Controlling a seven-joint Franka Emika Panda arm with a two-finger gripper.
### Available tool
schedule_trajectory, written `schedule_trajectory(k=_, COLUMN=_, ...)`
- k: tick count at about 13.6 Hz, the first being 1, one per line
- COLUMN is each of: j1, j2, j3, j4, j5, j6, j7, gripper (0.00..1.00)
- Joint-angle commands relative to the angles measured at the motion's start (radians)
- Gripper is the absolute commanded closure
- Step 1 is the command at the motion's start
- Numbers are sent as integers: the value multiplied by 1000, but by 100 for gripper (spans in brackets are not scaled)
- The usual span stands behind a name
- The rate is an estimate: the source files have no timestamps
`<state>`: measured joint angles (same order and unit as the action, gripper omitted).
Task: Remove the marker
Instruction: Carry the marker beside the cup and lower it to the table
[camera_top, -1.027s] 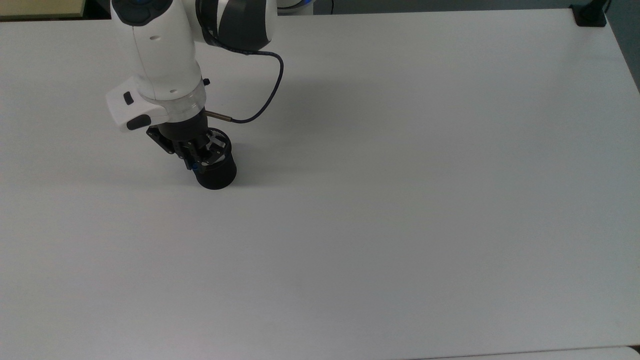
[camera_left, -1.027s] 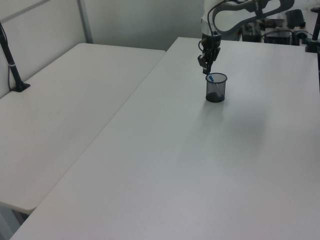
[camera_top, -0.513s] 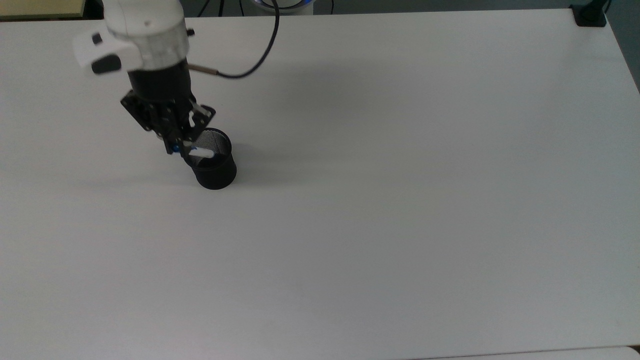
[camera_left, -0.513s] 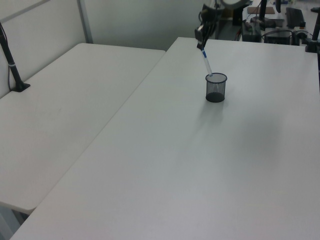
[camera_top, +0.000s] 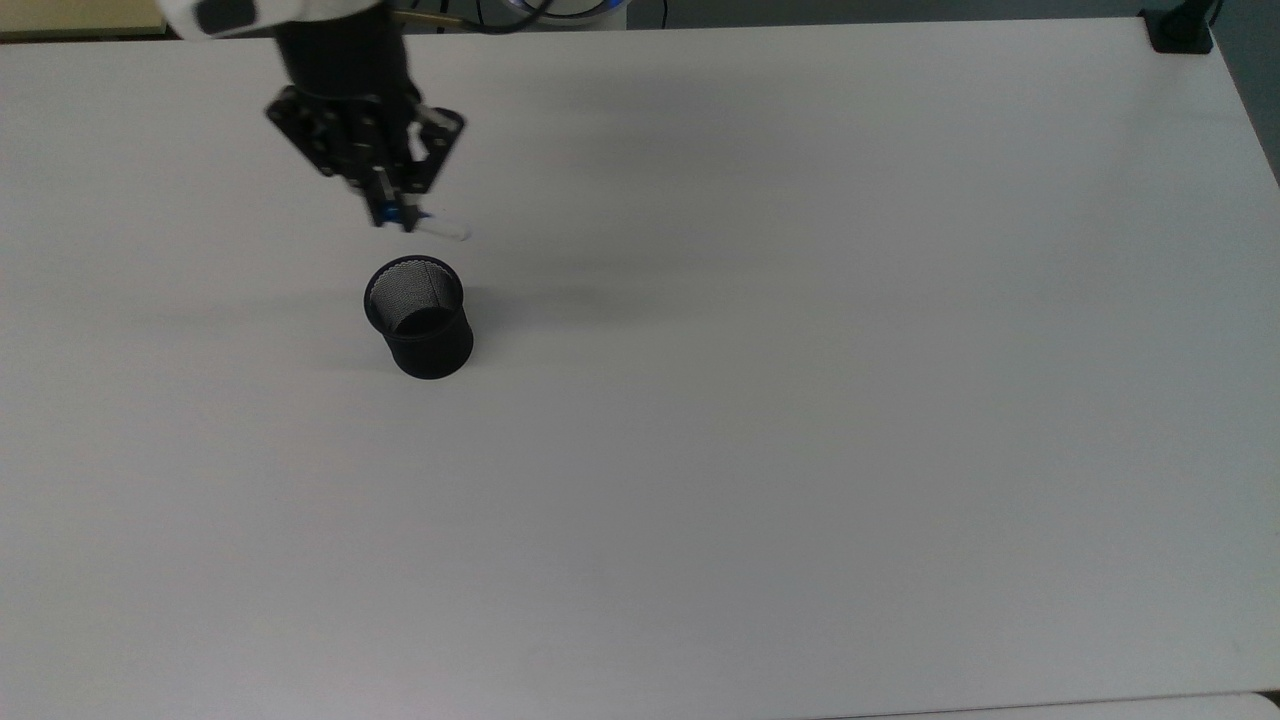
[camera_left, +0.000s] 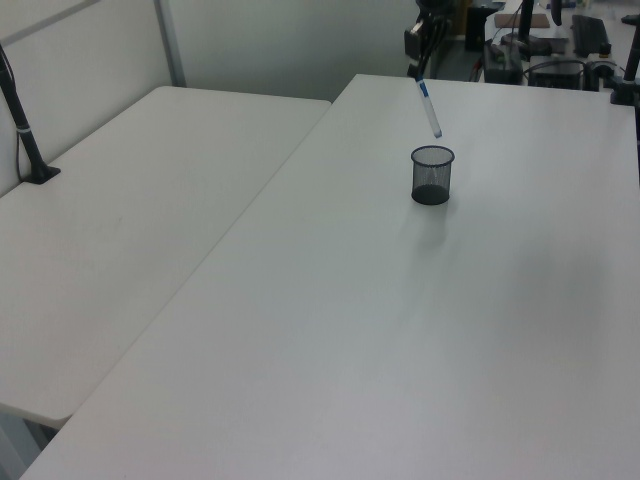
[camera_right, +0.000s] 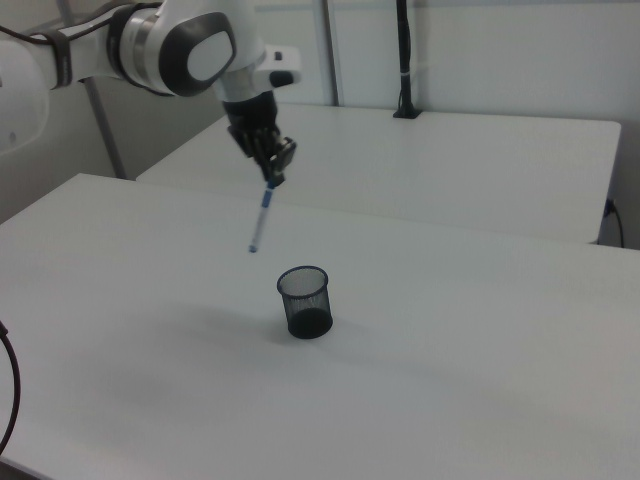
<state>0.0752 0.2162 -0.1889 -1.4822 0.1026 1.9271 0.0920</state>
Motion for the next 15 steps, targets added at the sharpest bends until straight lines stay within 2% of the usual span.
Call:
schedule_trajectory(k=1, j1=87, j2=23, j3=3, j4=-38, j5=40, j6=-101, j7=15, gripper=93)
schedule_trajectory(k=4, j1=164, j2=98, j3=3, j4=-53, j5=40, j6=-172, j7=15, gripper=93)
schedule_trajectory(k=8, j1=233, j2=239, j3=2, j4=-58, j5=29, j6=-178, j7=14, gripper=93)
schedule_trajectory(k=11, j1=262, j2=268, j3=2, j4=-73, j5=25, j6=-171, j7=12, gripper=93)
schedule_trajectory(k=13, j1=267, j2=282, j3=2, j4=-67, j5=20, j6=-165, j7=14, gripper=89)
schedule_trajectory(k=15, j1=267, j2=282, j3=2, j4=-64, j5=-1, j6=-154, j7=15, gripper=79)
